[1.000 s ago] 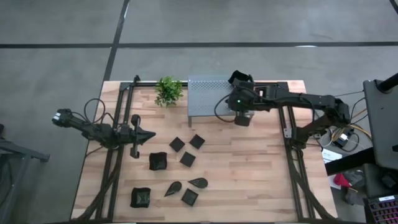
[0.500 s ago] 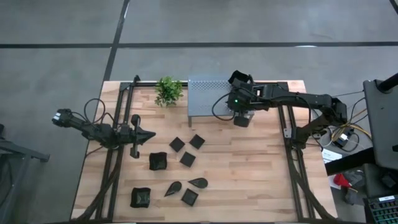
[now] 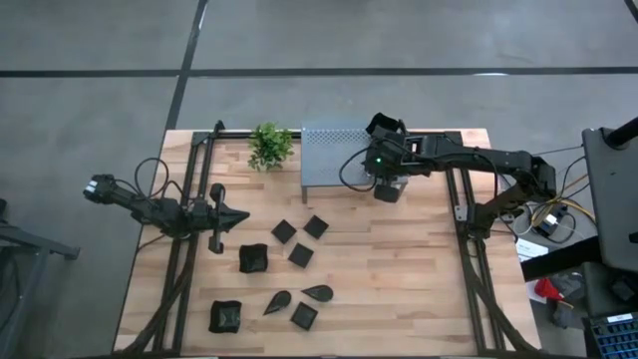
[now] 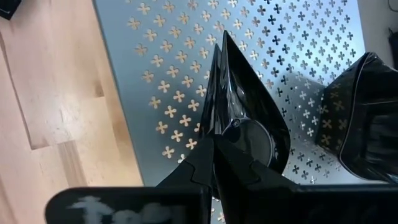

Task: Pick & Place Mini shaped plates
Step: Stack the drop shaped plate on top of the other drop shaped plate on the shelf

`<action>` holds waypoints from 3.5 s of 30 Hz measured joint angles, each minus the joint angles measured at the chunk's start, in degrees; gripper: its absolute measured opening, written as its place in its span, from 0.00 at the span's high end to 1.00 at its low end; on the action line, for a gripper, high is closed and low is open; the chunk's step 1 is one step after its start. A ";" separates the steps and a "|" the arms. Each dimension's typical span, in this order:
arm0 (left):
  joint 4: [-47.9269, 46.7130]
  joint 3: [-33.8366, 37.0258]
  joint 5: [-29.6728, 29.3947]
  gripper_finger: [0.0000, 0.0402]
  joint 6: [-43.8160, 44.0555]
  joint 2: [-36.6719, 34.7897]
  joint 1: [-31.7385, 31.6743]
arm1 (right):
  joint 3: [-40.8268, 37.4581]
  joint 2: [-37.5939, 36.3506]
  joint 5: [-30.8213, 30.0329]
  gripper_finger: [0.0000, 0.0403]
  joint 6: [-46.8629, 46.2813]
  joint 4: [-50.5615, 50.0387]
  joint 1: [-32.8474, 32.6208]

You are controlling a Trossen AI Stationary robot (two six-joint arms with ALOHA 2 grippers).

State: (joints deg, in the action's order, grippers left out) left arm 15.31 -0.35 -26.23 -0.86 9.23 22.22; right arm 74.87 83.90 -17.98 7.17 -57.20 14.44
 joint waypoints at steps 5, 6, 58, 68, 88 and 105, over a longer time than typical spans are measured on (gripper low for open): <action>0.00 -0.01 -0.01 1.00 -0.01 0.02 -0.01 | 0.00 0.00 -0.15 0.98 -0.37 -0.04 0.52; 0.00 -0.01 0.01 1.00 0.01 0.00 -0.01 | 0.00 0.00 -0.15 0.98 -0.62 -0.09 0.56; 0.01 -0.01 0.01 1.00 -0.01 0.02 0.00 | -0.44 -1.22 -2.97 0.98 -21.03 -9.78 8.28; 0.00 -0.01 0.01 1.00 0.01 0.00 0.00 | -0.44 0.17 -2.99 0.98 -20.43 -8.56 8.23; 0.00 0.00 0.00 1.00 0.01 0.01 0.00 | -0.44 0.50 -2.97 0.98 -20.01 -6.96 8.23; 0.00 -0.01 0.02 1.00 0.00 0.01 0.01 | -0.44 1.45 -3.02 0.98 -18.96 -6.44 8.23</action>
State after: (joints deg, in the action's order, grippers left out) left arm 15.31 -0.36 -26.22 -0.86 9.24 22.23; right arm 74.43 85.35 -20.99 -11.79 -63.63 22.68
